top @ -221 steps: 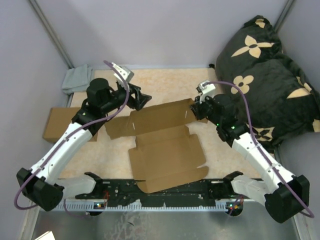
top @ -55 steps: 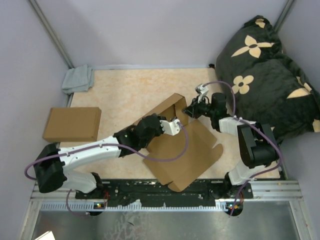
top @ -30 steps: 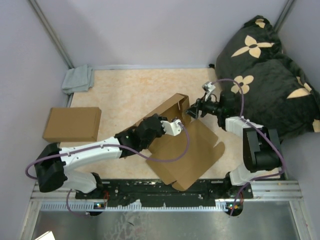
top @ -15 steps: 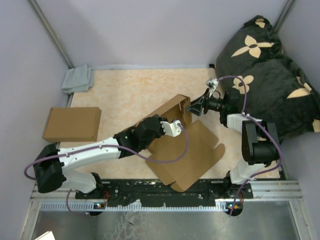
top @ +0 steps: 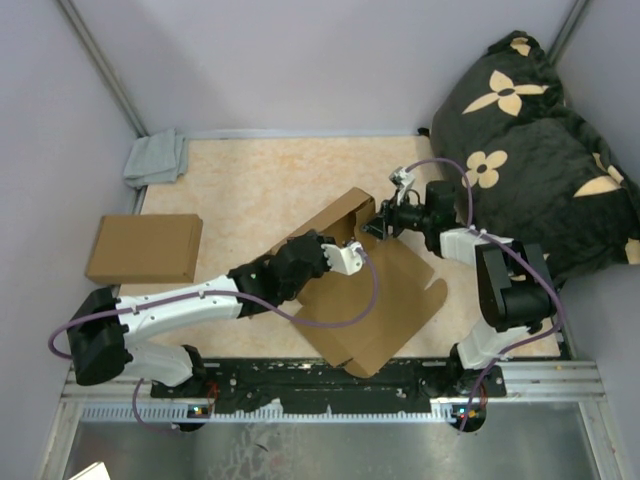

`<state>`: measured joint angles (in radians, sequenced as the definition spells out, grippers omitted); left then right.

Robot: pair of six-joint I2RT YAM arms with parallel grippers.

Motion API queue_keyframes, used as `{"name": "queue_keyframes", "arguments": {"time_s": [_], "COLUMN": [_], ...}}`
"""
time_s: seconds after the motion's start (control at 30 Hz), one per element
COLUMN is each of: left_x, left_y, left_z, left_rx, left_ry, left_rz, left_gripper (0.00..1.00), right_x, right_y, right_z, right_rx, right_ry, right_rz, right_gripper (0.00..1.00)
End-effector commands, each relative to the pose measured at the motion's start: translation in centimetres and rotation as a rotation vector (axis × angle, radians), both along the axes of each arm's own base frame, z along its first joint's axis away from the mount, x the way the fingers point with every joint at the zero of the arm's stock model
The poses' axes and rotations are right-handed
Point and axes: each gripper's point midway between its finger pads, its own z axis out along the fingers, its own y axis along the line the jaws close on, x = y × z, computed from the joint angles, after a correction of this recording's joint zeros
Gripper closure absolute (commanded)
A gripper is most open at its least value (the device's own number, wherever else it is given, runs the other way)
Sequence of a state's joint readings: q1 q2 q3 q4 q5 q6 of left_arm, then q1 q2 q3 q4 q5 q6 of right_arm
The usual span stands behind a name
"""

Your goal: Fold the paper box

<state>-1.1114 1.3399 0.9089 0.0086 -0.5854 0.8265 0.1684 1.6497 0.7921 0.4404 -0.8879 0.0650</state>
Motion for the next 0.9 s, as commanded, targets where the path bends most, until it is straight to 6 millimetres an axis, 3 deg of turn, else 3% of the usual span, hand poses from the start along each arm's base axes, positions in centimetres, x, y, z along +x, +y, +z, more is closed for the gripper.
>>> {"name": "queue_keyframes", "arguments": {"time_s": [0.0, 0.23, 0.5, 0.87], "left_x": [-0.7, -0.7, -0.5, 0.6], "left_y": [-1.2, -1.6, -1.2, -0.5], "left_z": [0.0, 0.2, 0.3, 0.0], "left_rx": [-0.025, -0.029, -0.017, 0.025], "left_ry": [0.011, 0.006, -0.005, -0.049], "left_rz": [-0.031, -0.031, -0.004, 0.078], "left_gripper": [1.00, 1.00, 1.00, 1.00], "right_x": [2.0, 2.0, 0.7, -0.8], "right_y": [-0.7, 0.0, 0.6, 0.3], "right_z": [0.2, -0.2, 1.0, 3.0], "right_rx": [-0.082, -0.093, -0.069, -0.046], "right_ry": [-0.043, -0.037, -0.067, -0.107], "right_rz": [-0.104, -0.143, -0.083, 0.020], "right_gripper": [0.46, 0.47, 0.37, 0.36]}}
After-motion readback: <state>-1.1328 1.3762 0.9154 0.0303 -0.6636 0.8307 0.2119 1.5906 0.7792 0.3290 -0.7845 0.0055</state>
